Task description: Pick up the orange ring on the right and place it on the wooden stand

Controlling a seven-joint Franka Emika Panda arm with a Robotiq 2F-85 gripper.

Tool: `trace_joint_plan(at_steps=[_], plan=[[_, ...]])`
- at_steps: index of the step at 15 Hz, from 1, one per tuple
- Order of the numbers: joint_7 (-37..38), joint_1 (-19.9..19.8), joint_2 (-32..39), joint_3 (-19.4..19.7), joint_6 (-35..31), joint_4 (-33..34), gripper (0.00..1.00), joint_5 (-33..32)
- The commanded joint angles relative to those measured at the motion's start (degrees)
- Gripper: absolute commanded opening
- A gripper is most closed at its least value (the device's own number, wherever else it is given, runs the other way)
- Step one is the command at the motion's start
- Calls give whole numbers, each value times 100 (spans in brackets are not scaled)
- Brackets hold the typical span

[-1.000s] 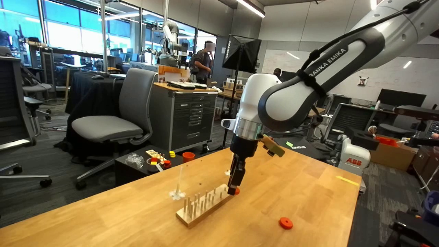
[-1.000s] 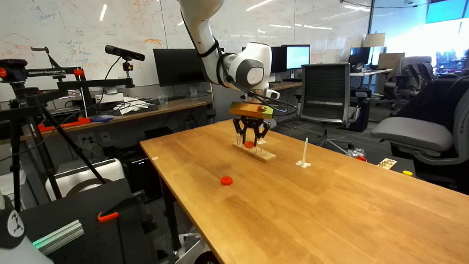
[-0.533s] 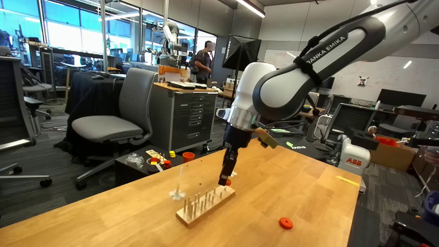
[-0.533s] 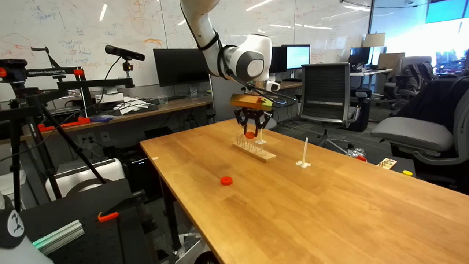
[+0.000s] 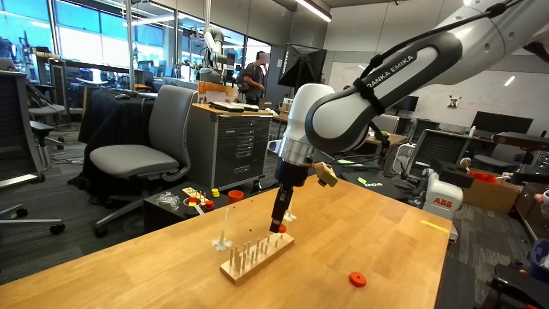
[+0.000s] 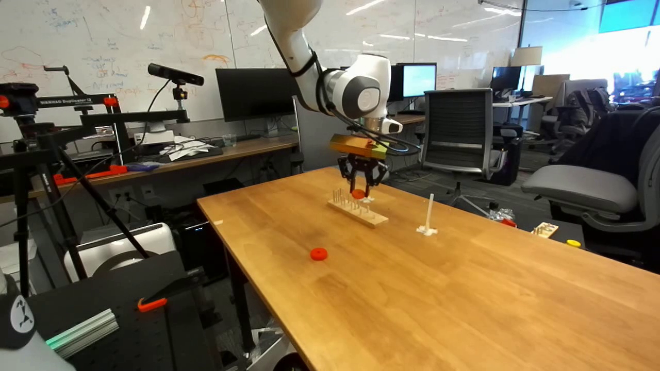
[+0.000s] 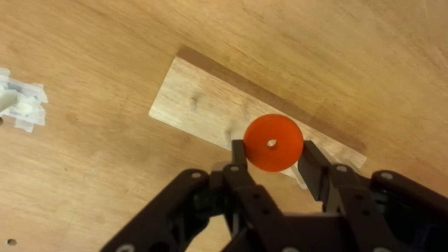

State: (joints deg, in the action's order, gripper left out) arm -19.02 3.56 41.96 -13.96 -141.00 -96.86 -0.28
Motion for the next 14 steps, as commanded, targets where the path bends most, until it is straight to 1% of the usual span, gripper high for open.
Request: trace_joint_plan(at_steps=[1,6,14], plan=[[257,175,340,213,300,487,18,-21],[283,201,535,211,356,641,18,-19],[376,266,657,235,450,838,18,-19]])
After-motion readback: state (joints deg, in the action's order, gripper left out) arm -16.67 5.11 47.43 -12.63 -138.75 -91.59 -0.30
